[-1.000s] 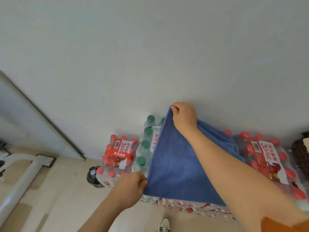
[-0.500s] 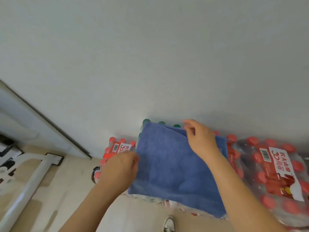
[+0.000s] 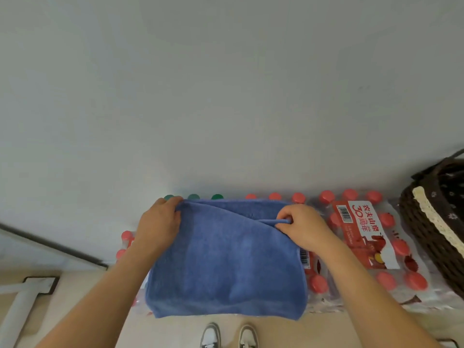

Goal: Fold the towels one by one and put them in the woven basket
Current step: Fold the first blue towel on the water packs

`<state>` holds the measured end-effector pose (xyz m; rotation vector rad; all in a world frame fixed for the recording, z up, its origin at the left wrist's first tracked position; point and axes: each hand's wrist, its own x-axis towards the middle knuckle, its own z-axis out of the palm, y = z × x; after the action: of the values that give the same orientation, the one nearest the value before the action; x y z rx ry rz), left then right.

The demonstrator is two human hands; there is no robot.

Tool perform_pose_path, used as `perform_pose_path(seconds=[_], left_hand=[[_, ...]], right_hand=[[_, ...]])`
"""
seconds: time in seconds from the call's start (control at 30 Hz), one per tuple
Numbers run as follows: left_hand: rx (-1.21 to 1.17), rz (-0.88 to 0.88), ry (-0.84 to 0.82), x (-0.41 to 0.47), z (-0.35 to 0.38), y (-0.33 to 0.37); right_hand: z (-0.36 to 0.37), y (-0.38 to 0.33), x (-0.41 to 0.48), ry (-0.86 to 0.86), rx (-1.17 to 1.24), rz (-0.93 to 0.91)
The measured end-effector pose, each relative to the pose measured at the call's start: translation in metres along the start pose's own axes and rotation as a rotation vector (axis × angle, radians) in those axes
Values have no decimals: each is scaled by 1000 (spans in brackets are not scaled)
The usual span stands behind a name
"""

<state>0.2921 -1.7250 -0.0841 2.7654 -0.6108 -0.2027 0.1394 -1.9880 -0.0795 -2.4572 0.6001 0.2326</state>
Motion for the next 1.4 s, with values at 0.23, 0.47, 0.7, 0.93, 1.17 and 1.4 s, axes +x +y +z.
perform_pose_path(seconds=[0.23, 0.47, 0.7, 0.93, 1.17, 1.4], left_hand=[[57, 50, -30, 9, 6, -11], [75, 102, -51, 24, 4, -18], [62, 230, -98, 34, -4, -30], [7, 311, -155, 52, -10, -32], [62, 324, -193, 62, -16, -37], [103, 300, -244, 69, -23, -41]], right_hand=[[-12, 19, 8, 260, 248, 165], [4, 16, 22, 308, 77, 207], [5, 20, 23, 330, 44, 148], [3, 20, 23, 238, -7, -36], [1, 19, 27, 197, -56, -113], [-10, 20, 35, 82, -116, -152]])
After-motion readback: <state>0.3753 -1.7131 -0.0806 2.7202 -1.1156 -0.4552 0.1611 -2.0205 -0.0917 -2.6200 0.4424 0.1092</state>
